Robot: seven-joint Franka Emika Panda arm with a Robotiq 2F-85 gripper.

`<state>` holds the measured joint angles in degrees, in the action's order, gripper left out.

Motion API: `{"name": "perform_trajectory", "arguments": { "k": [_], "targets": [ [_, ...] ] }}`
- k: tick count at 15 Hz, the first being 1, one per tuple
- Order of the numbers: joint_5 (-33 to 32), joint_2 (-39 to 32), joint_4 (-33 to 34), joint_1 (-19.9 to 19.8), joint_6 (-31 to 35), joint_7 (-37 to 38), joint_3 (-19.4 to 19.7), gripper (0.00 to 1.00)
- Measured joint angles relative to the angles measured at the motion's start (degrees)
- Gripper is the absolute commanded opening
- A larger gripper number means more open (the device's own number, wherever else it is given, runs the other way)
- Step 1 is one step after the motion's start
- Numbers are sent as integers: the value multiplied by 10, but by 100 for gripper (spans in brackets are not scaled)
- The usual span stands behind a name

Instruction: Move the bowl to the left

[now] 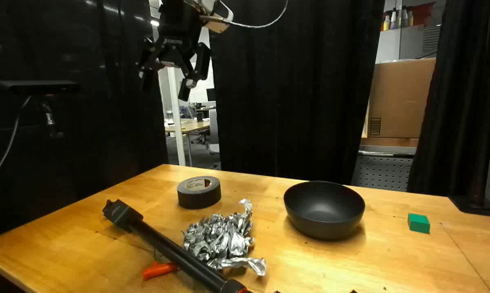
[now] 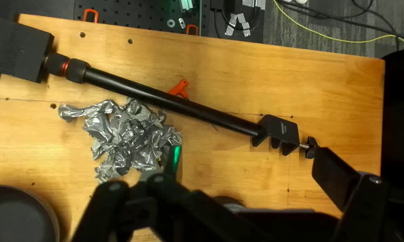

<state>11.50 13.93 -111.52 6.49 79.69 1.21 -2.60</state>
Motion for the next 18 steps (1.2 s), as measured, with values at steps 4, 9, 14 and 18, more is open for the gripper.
{"name": "perform_trajectory", "arguments": {
  "k": [4, 9, 14, 18],
  "targets": [
    [0, 1, 3, 0, 1, 0, 0, 100],
    [0, 0, 1, -2, 1, 0, 0, 100],
    [-7, -32, 3, -27, 13, -31, 13, 100],
    [-18, -84, 24, -56, 50, -72, 38, 100]
  ]
}}
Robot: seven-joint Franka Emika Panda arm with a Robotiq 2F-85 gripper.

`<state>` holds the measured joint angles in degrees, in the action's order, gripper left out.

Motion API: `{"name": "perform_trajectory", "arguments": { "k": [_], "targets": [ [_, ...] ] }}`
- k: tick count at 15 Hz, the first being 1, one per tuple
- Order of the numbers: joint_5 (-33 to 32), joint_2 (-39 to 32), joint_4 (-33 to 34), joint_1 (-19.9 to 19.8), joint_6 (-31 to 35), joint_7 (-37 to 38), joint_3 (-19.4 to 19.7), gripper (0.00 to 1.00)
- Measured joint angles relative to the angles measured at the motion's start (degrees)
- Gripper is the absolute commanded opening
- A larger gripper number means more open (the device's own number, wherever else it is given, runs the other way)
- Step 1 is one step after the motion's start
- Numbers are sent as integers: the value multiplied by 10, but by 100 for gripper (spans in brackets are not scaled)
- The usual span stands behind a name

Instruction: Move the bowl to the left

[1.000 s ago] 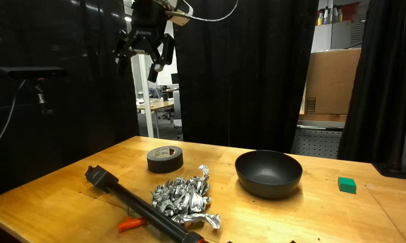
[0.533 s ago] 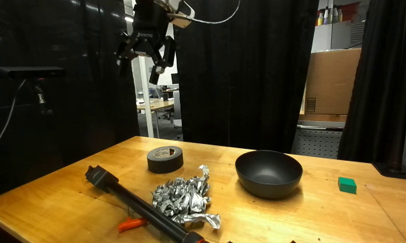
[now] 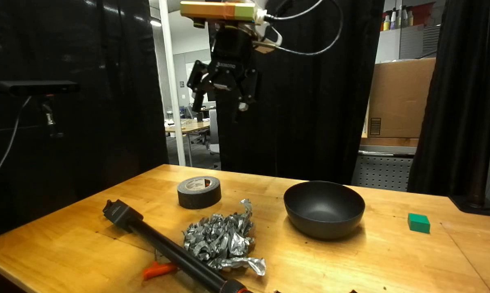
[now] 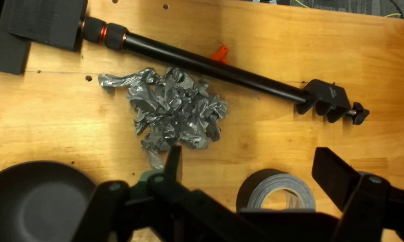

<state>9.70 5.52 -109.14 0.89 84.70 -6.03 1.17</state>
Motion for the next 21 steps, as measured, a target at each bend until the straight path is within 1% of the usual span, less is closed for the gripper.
{"name": "perform_trajectory", "arguments": {
  "k": [4, 9, 12, 17, 21],
  "targets": [
    [0, -59, 37, -23, 36, -21, 16, 100],
    [0, -111, 73, -36, 78, -39, 19, 100],
    [3, -129, 75, -51, 106, -48, 24, 100],
    [11, -160, 69, -85, 137, -57, 40, 100],
    [11, -185, 60, -91, 149, -55, 39, 100]
  ]
}}
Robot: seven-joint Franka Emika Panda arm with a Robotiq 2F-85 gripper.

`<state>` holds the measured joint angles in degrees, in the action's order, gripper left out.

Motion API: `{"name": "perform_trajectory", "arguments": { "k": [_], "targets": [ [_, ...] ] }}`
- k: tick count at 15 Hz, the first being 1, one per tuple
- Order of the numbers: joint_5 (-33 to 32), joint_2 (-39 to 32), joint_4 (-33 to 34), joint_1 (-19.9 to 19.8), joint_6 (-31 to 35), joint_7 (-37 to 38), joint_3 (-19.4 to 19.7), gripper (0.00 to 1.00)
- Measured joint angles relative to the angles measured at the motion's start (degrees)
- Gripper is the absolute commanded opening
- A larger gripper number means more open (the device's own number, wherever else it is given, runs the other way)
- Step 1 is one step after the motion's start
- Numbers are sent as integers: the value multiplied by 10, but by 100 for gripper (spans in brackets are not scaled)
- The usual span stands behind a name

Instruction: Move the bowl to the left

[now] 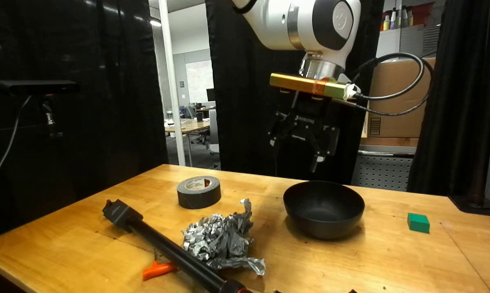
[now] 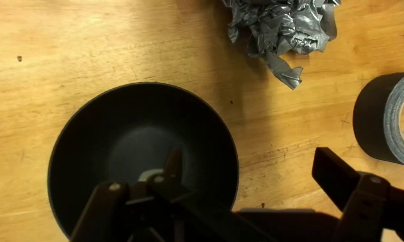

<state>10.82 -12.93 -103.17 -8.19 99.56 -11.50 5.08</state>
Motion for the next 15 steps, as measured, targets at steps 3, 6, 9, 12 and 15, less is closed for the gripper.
{"name": "perform_trajectory", "arguments": {
  "k": [3, 6, 9, 12, 15],
  "targets": [
    [0, -17, -5, 7, 3, 8, -8, 100],
    [1, -33, -8, 13, 6, 15, -18, 100],
    [10, -45, -9, 15, 10, 15, -23, 100],
    [28, -54, -10, 12, 11, 13, -23, 100],
    [49, -60, -16, 3, 15, 9, -22, 100]
  ]
}}
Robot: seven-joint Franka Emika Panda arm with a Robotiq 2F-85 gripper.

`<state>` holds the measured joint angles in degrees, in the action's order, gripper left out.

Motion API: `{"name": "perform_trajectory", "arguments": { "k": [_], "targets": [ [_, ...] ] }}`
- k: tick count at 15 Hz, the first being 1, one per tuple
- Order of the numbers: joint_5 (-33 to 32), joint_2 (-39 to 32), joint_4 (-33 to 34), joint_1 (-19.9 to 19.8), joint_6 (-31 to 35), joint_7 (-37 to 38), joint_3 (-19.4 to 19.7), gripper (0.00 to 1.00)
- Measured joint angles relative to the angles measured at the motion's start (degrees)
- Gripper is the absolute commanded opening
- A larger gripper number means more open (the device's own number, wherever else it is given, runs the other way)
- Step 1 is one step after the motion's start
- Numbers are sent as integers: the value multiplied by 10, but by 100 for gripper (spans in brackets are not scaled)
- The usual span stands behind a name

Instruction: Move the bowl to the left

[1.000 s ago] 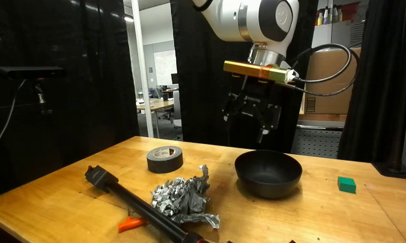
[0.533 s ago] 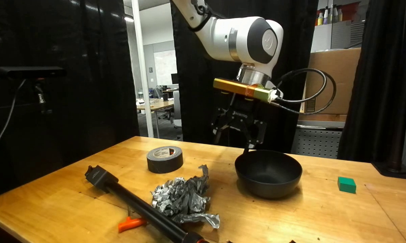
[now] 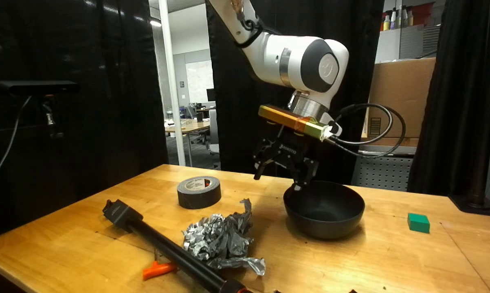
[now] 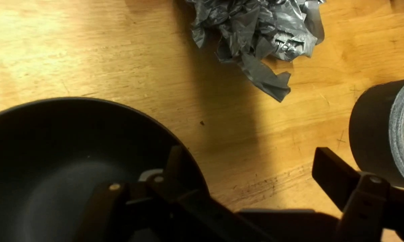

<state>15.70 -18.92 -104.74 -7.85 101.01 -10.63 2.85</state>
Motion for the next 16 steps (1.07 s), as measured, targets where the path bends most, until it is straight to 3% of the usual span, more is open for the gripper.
{"name": "perform_trajectory", "arguments": {
  "k": [7, 9, 16],
  "targets": [
    [19, -20, -7, -15, 18, -12, 1, 100],
    [20, -25, -7, -15, 18, -12, 0, 74],
    [19, -28, -4, -8, 18, -12, -11, 19]
  ]
}}
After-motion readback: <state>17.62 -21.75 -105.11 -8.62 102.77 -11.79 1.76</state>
